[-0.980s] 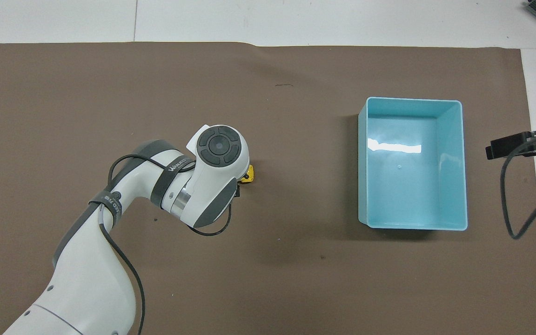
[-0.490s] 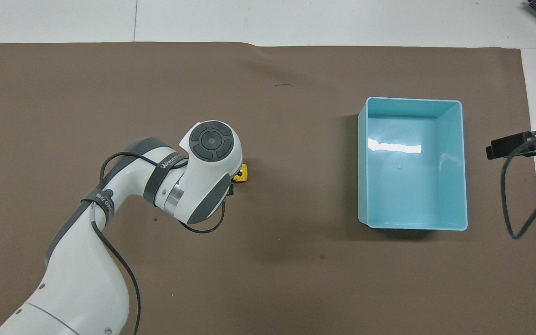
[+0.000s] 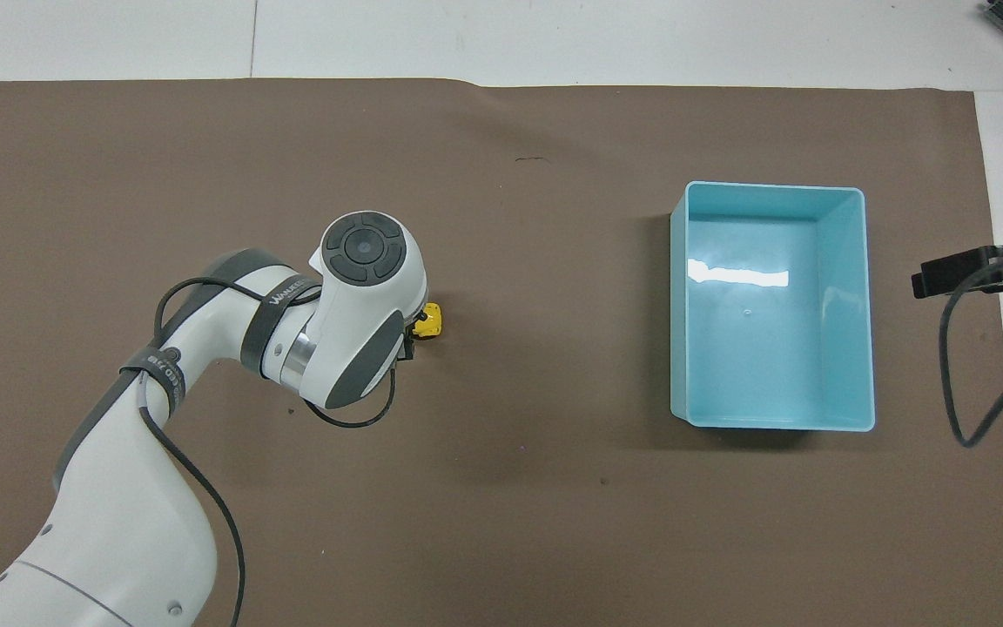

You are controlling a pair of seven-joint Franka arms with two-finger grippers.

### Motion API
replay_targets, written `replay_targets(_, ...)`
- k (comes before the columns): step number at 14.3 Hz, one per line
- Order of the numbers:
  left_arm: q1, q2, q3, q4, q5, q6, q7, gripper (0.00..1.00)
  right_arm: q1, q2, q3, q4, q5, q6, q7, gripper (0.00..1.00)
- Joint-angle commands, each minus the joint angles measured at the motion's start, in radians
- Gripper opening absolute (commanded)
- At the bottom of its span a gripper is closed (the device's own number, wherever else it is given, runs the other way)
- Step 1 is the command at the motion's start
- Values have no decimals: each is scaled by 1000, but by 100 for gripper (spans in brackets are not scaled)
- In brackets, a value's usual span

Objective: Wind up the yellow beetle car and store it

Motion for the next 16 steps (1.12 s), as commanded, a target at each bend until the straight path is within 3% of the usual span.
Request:
replay_targets(1, 53, 24, 6, -19, 21, 25, 60, 27, -7, -12, 1, -7, 15, 3, 19, 100)
replay_targets(10, 125, 16, 11, -35, 23, -11, 143, 34, -13, -13, 1, -7, 15, 3, 19, 100)
replay_targets(12, 137, 1, 11, -31, 23, -29, 170, 47, -14, -13, 0, -7, 15, 1, 19, 100)
replay_targets(14, 137, -15, 9, -30, 23, -51, 213, 66, -14, -12, 1, -7, 15, 1, 19, 100)
replay_targets(15, 137, -22, 9, -25, 23, -61, 230, 100, -14, -12, 1, -7, 15, 1, 19, 100)
replay_targets(16, 136, -28, 8, -19, 23, -78, 241, 100, -14, -13, 1, -7, 15, 1, 19, 100)
